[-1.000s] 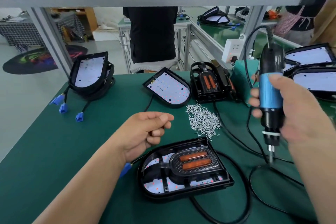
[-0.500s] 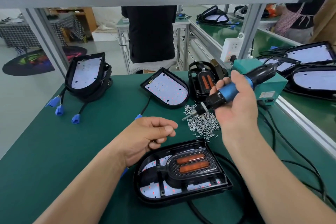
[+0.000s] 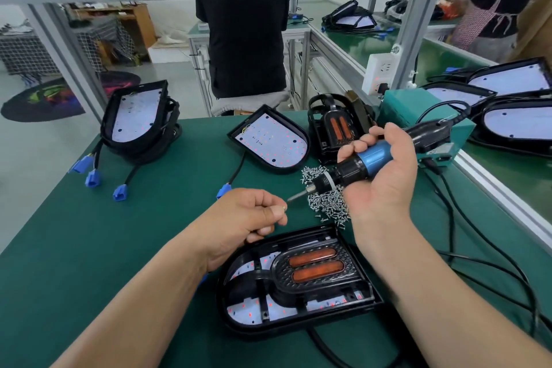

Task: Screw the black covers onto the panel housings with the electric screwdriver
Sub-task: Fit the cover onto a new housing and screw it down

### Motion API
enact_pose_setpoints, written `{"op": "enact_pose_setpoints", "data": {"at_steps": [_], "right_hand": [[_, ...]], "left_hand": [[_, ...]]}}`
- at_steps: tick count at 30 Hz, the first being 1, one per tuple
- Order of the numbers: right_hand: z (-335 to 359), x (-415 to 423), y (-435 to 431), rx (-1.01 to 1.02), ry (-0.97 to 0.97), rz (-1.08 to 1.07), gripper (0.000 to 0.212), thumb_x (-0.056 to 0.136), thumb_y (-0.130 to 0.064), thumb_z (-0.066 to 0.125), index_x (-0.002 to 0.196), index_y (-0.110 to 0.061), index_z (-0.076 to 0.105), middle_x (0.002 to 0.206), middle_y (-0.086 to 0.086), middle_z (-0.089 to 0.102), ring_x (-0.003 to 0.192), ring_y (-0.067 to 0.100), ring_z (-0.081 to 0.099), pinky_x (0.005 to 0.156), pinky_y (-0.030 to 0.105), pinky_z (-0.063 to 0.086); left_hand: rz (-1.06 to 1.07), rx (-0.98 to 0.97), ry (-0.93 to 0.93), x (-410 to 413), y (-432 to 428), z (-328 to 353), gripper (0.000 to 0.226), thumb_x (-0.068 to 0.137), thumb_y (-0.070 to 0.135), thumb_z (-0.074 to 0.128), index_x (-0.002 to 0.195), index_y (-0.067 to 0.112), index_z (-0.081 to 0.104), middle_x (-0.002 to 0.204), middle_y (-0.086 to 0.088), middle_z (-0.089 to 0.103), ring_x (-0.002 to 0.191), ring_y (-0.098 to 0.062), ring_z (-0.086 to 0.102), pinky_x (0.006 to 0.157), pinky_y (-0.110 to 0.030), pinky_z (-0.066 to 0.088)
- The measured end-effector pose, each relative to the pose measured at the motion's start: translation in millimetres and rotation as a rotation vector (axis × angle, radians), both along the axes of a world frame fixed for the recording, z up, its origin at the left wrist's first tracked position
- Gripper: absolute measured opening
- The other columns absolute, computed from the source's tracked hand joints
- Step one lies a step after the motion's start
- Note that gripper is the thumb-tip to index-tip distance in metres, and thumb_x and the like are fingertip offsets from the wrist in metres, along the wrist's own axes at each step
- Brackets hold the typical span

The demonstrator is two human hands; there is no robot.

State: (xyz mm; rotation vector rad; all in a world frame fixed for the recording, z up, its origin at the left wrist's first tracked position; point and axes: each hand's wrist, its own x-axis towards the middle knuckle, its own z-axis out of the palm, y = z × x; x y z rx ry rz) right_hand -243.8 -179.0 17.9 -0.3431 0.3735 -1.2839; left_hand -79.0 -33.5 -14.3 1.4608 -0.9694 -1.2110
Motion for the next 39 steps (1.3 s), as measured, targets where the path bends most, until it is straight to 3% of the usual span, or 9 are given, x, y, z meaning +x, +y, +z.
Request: {"op": "enact_pose_setpoints", "data": {"at_steps": [9, 14, 26, 34, 39], "right_hand": [[0, 0, 4, -0.050, 0.006, 0.028, 0.009, 0.095, -0.018, 0.065, 0.093, -0.010, 0.060, 0.076, 0.003, 0.054, 0.061, 0.016, 0.052, 0.063, 0.030, 0.051], [-2, 0, 5, -0.060, -0.004, 0.046, 0.010, 0.094, -0.018, 0.066, 0.092, -0.010, 0.060, 0.075, 0.002, 0.055, 0.062, 0.016, 0.054, 0.063, 0.031, 0.053], [1, 0, 7, -0.106, 0.025, 0.042, 0.008, 0.094, -0.015, 0.065, 0.095, -0.010, 0.059, 0.076, 0.003, 0.055, 0.063, 0.016, 0.053, 0.063, 0.032, 0.053], [4, -3, 10, -0.226, 0.004, 0.077, 0.012, 0.097, -0.014, 0.059, 0.107, -0.008, 0.057, 0.076, 0.003, 0.053, 0.065, 0.016, 0.050, 0.065, 0.032, 0.052], [9, -4, 13, -0.338, -0.010, 0.119, 0.011, 0.097, -0.014, 0.052, 0.101, -0.011, 0.061, 0.074, 0.003, 0.052, 0.064, 0.017, 0.049, 0.067, 0.033, 0.051]], "left_hand": [[-0.054, -0.012, -0.118, -3, 1, 3, 0.013, 0.107, 0.009, 0.057, 0.098, 0.008, 0.066, 0.065, 0.011, 0.063, 0.051, -0.002, 0.040, 0.049, -0.013, 0.031], [-0.050, -0.021, -0.115, -4, 1, 5, 0.014, 0.107, 0.008, 0.058, 0.097, 0.008, 0.066, 0.072, 0.009, 0.066, 0.055, -0.004, 0.040, 0.051, -0.014, 0.030], [-0.018, -0.015, -0.116, -5, 2, 3, 0.013, 0.105, 0.009, 0.061, 0.094, 0.007, 0.067, 0.063, 0.011, 0.064, 0.050, -0.001, 0.041, 0.049, -0.012, 0.033], [-0.034, -0.013, -0.139, -4, 1, 2, 0.015, 0.106, 0.011, 0.061, 0.092, 0.009, 0.067, 0.061, 0.012, 0.062, 0.050, -0.001, 0.040, 0.049, -0.012, 0.033], [-0.035, -0.013, -0.128, -5, 1, 1, 0.016, 0.106, 0.011, 0.060, 0.093, 0.010, 0.069, 0.068, 0.011, 0.064, 0.053, -0.002, 0.040, 0.049, -0.012, 0.032]]}}
